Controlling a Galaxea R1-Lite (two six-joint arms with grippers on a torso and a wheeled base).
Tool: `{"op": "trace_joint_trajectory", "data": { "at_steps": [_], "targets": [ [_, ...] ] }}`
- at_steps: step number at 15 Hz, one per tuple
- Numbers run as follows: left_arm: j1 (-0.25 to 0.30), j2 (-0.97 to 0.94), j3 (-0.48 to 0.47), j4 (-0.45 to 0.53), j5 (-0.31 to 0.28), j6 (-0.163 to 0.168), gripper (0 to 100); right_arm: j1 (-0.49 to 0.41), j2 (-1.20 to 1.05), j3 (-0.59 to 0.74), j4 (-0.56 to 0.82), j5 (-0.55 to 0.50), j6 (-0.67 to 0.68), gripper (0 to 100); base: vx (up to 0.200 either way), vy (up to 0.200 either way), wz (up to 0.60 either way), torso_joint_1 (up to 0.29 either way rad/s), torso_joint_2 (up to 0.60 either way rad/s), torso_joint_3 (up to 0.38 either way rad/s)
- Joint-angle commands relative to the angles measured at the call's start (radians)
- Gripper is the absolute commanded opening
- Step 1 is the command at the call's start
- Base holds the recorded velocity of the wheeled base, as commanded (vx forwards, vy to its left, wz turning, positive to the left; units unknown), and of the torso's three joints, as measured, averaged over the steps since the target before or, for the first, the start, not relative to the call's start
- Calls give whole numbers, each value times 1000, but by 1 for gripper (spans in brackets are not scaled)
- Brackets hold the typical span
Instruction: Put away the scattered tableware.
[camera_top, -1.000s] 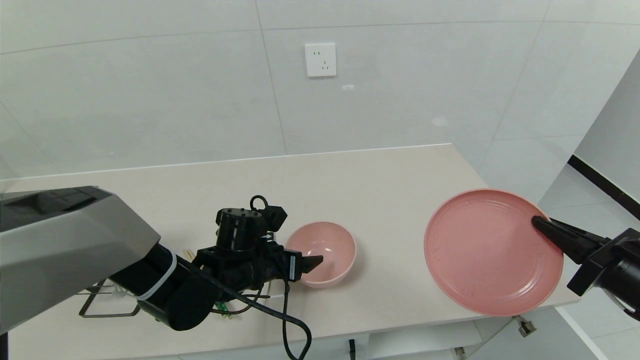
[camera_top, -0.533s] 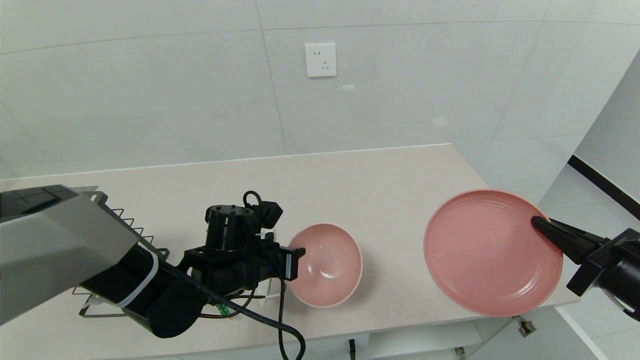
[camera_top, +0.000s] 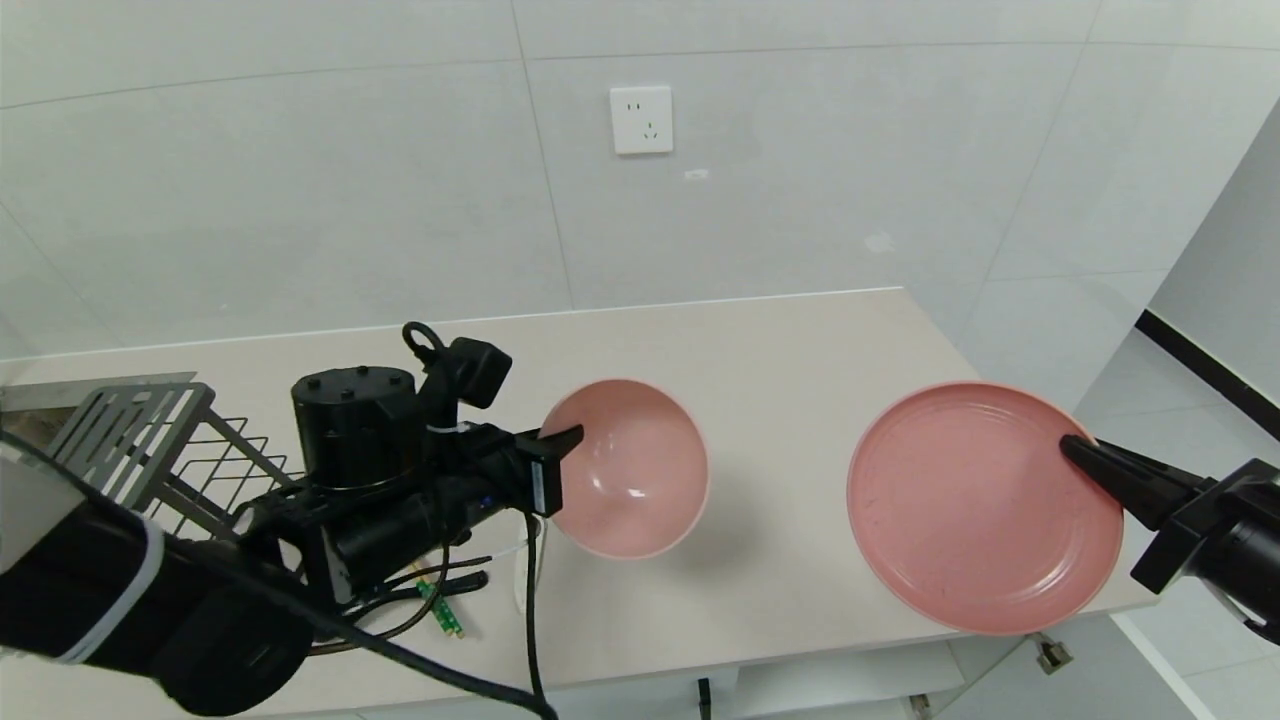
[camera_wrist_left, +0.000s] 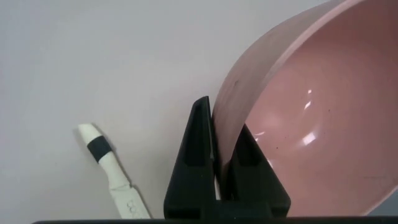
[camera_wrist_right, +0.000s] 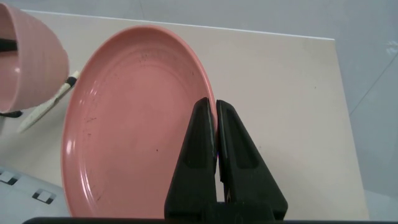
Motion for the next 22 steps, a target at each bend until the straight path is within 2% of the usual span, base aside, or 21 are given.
{"op": "trace_joint_trajectory", "data": {
  "at_steps": [1,3,4,7,8,10,14,15,17,19,20,21,22],
  "targets": [
    [8,-95,91,-41,-3,-7,0,-1,-1,0,-1,0,-1,0,0,0,0,0,0,0],
    [9,-142,168,-52,-3,-35,0,-1,-1,-2,5,0,-1,0,0,0,0,0,0,0],
    [14,-147,223,-87,-4,-44,0,-1,-3,-3,7,0,-1,0,0,0,0,0,0,0],
    [17,-78,330,-354,-1,-85,0,-1,-4,0,5,0,-7,0,0,0,0,0,0,0],
    [15,-40,357,-468,-8,-82,0,-1,-4,0,5,0,-19,0,0,0,0,0,0,0],
    [17,2,378,-568,-38,-82,0,-1,-4,-2,5,0,-19,0,0,0,0,0,0,0],
    [25,14,341,-568,-60,-88,0,-1,-6,-5,1,-1,-22,0,0,0,0,0,0,0],
    [31,14,311,-568,-72,-110,0,-3,-6,-11,-1,-1,-21,0,0,0,0,0,0,0],
    [29,-12,317,-568,-93,-179,0,-24,-12,-37,-10,-3,-16,0,0,0,0,0,0,0],
    [26,-47,357,-554,-84,-173,0,-29,3,-32,-47,-4,-14,0,0,0,0,0,0,0],
    [22,-70,412,-549,-98,-174,0,-27,7,-32,-50,-6,-14,0,0,0,0,0,0,0],
    [-34,-75,456,-568,-107,-184,0,-23,8,-32,-57,-6,-14,0,0,0,0,0,0,0],
    [-61,-78,469,-568,-101,-184,0,-23,11,-34,-70,-7,-13,0,0,0,0,0,0,0]
  ]
}}
